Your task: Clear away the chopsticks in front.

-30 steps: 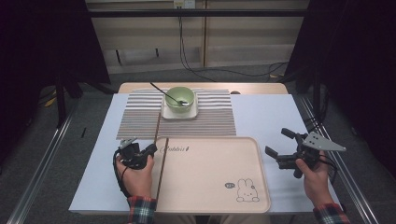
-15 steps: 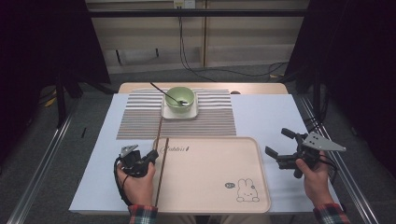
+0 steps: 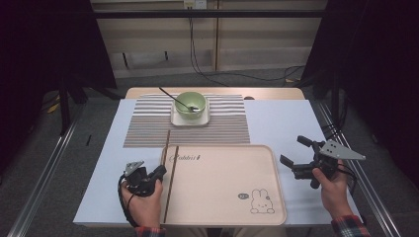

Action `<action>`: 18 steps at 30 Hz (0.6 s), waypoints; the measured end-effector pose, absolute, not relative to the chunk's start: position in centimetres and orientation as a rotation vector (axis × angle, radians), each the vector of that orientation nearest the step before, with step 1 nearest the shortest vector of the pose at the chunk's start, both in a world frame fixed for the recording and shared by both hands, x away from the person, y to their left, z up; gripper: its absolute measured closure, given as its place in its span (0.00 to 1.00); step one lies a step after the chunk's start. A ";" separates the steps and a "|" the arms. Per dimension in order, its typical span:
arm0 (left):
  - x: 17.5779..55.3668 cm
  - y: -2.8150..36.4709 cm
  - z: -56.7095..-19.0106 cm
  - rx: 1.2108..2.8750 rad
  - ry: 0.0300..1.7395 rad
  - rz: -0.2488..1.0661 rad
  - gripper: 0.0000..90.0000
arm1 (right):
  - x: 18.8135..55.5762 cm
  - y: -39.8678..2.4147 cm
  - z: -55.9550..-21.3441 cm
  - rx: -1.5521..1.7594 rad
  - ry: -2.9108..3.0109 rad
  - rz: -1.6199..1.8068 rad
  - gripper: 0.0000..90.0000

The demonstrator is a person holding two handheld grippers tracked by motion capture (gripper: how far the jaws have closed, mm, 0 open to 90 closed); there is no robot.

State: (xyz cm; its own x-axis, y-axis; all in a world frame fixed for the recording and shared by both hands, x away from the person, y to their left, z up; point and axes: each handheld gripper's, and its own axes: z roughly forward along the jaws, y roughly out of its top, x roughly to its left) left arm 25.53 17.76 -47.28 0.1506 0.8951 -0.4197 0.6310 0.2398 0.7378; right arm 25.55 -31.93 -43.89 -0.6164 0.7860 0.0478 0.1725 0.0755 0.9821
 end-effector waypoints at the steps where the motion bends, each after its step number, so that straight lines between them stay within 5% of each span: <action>1: 25.4 17.8 -47.2 1.473 1.564 0.347 0.95 | 25.5 -31.9 -43.9 0.946 1.850 1.575 0.01; 18: 23.5 18.0 -46.7 1.476 1.550 0.356 0.95 | 25.6 -31.9 -43.9 0.943 1.851 1.575 0.01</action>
